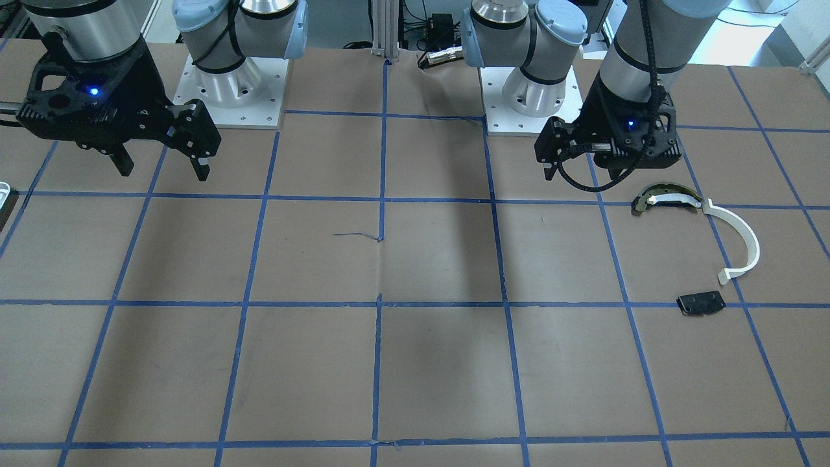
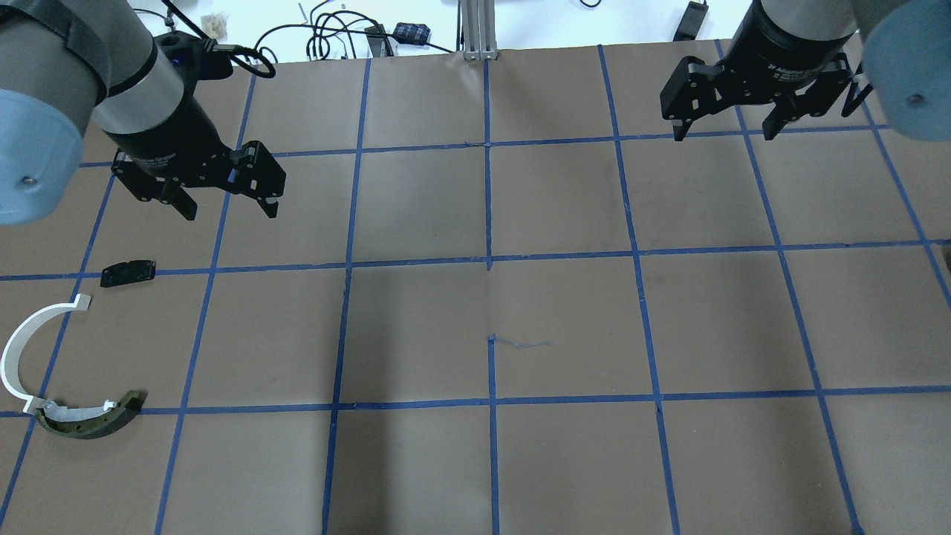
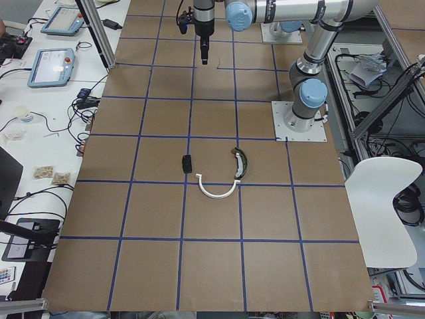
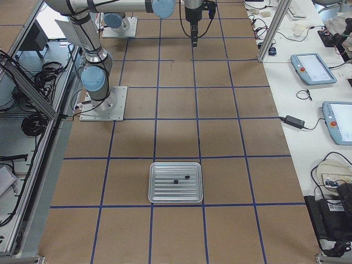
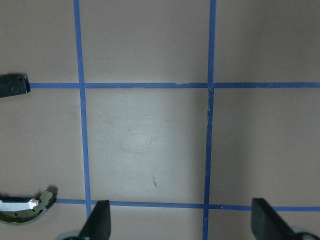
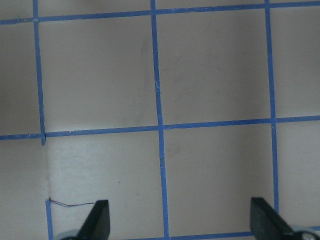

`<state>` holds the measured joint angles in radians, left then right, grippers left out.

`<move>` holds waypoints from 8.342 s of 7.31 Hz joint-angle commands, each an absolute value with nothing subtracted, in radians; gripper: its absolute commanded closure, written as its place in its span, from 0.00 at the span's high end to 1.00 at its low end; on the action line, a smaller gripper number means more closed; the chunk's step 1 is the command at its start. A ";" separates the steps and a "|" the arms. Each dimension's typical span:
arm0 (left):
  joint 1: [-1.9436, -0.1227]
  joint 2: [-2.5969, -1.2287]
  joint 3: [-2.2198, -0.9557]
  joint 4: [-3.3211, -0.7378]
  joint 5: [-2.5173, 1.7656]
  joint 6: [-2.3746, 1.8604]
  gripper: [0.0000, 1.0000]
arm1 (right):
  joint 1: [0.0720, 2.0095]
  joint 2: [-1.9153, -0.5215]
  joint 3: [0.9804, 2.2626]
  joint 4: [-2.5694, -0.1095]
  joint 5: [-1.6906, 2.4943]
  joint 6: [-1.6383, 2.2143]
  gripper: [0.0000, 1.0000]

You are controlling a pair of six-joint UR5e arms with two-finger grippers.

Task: Place bearing gear from tray to pile

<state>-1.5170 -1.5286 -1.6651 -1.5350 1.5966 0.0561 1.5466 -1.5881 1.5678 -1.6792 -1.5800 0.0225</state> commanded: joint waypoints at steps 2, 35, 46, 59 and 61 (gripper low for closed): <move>-1.519 -1.525 -1.664 -1.552 1.597 0.058 1.00 | 1.548 -1.588 1.571 -1.684 -1.580 0.021 1.00; -1.517 -1.520 -1.678 -1.582 1.628 0.061 1.00 | 0.558 -0.996 1.638 -2.166 -1.549 -1.651 0.82; -1.517 -1.523 -1.677 -1.579 1.646 0.061 1.00 | 0.584 -1.170 1.641 -2.124 -1.611 -1.651 0.06; -1.516 -1.523 -1.678 -1.578 1.647 0.064 1.00 | 1.591 -1.530 1.545 -1.640 -1.595 -0.243 0.09; -1.516 -1.519 -1.677 -1.578 1.649 0.064 1.00 | 1.753 -1.444 1.552 -1.756 -1.591 0.023 0.09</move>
<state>-1.5155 -1.5220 -1.6778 -1.5784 1.6479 0.0642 1.6499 -1.4997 1.5486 -1.6850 -1.5964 -0.1464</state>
